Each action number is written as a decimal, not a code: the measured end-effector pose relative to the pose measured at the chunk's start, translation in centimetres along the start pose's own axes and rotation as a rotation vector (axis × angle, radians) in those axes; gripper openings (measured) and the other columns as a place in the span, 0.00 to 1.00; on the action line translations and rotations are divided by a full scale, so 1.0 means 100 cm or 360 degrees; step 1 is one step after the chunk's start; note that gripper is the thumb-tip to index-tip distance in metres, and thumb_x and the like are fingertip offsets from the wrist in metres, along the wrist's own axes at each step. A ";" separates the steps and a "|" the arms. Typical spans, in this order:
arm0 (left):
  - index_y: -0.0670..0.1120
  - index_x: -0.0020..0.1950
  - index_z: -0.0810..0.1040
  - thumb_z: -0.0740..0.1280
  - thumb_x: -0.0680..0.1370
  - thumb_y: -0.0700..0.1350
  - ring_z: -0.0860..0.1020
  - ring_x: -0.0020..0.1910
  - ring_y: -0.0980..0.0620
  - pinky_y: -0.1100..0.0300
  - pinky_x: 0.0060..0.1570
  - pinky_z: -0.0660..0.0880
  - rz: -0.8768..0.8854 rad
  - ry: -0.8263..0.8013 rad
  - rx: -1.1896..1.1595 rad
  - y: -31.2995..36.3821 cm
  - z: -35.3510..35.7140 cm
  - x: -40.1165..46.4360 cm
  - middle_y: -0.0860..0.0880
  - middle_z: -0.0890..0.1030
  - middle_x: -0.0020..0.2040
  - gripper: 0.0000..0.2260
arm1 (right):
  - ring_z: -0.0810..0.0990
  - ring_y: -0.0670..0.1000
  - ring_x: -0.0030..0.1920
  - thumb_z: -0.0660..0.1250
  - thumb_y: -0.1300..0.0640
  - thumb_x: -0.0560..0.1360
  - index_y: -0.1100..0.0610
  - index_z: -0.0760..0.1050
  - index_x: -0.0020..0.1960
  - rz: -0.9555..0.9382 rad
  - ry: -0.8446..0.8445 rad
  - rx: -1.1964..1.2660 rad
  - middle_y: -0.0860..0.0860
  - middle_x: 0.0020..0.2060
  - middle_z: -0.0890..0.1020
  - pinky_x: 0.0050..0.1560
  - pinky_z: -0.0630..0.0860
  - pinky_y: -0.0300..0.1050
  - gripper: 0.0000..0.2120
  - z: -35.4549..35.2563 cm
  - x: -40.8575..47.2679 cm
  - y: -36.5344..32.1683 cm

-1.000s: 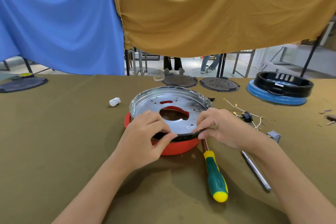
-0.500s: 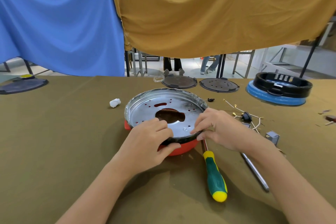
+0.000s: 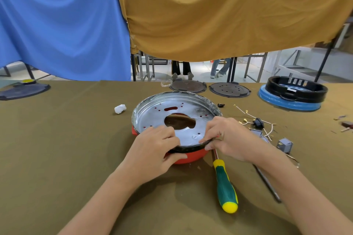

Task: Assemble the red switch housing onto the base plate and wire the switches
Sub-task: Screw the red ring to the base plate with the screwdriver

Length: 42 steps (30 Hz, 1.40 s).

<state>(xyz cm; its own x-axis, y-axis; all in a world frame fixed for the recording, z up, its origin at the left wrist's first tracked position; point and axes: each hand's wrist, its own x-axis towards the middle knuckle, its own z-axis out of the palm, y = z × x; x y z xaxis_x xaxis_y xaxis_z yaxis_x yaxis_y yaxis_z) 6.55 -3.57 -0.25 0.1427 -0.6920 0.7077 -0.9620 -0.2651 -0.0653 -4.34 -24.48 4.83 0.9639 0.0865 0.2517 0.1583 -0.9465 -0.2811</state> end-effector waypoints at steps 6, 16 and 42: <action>0.48 0.37 0.80 0.65 0.76 0.62 0.73 0.35 0.56 0.56 0.32 0.74 -0.0051 0.0002 -0.0080 0.001 -0.001 -0.001 0.56 0.75 0.36 0.19 | 0.73 0.47 0.51 0.75 0.58 0.74 0.51 0.86 0.54 0.0028 -0.0004 -0.0020 0.40 0.43 0.77 0.48 0.66 0.32 0.09 0.001 0.000 0.001; 0.54 0.72 0.68 0.71 0.71 0.58 0.69 0.69 0.50 0.53 0.66 0.67 -0.2262 0.0222 -0.1228 -0.012 -0.016 0.005 0.52 0.69 0.70 0.31 | 0.75 0.41 0.48 0.72 0.48 0.75 0.49 0.87 0.46 0.0007 0.0014 0.0119 0.42 0.43 0.81 0.45 0.69 0.34 0.07 -0.001 -0.005 0.003; 0.45 0.69 0.70 0.64 0.62 0.36 0.77 0.48 0.47 0.48 0.45 0.74 -0.1693 0.0512 -0.2316 0.007 -0.008 0.014 0.46 0.78 0.53 0.33 | 0.82 0.41 0.39 0.77 0.53 0.70 0.47 0.86 0.39 0.0329 -0.0160 0.0399 0.39 0.35 0.85 0.43 0.80 0.38 0.02 -0.008 -0.007 0.005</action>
<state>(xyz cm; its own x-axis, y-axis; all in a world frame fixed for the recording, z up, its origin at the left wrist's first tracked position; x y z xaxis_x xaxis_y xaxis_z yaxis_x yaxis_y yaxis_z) 5.85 -4.17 1.23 0.8811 -0.4520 0.1393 0.0563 0.3926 0.9180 -5.05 -25.28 5.21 0.9954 -0.0572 0.0766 -0.0069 -0.8424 -0.5389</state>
